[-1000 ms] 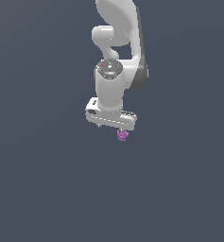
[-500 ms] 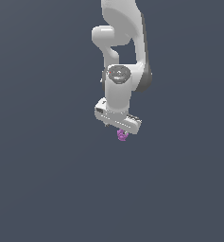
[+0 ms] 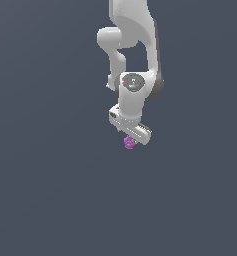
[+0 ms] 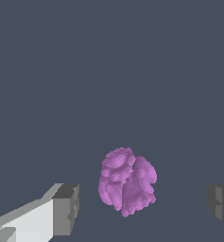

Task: Pick up the object and move it to a goal position.

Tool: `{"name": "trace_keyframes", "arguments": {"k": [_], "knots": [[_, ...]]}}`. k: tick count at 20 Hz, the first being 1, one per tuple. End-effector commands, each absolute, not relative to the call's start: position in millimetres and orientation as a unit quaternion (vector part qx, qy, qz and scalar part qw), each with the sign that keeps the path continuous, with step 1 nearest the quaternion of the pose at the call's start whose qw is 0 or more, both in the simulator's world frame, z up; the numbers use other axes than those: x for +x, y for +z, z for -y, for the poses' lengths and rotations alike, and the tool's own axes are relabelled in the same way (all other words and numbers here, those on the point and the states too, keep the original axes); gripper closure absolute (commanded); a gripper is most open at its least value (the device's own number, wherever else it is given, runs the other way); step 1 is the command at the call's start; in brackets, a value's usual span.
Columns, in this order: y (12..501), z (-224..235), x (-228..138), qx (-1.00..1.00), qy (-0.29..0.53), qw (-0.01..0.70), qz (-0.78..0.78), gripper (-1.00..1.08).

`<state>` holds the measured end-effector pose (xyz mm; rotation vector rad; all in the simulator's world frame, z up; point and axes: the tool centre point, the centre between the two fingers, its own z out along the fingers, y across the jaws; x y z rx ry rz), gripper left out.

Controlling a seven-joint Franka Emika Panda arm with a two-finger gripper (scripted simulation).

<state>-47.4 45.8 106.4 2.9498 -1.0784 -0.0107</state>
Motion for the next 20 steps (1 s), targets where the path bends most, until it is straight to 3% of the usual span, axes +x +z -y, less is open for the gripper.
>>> {"name": "trace_keyframes", "arguments": {"k": [1, 20], "knots": [[101.8, -50.3, -51.3, 0.931, -0.002, 0.000, 0.366, -0.92], [85.6, -60.7, -61.4, 0.909, 0.000, 0.000, 0.416, -0.92]]}}
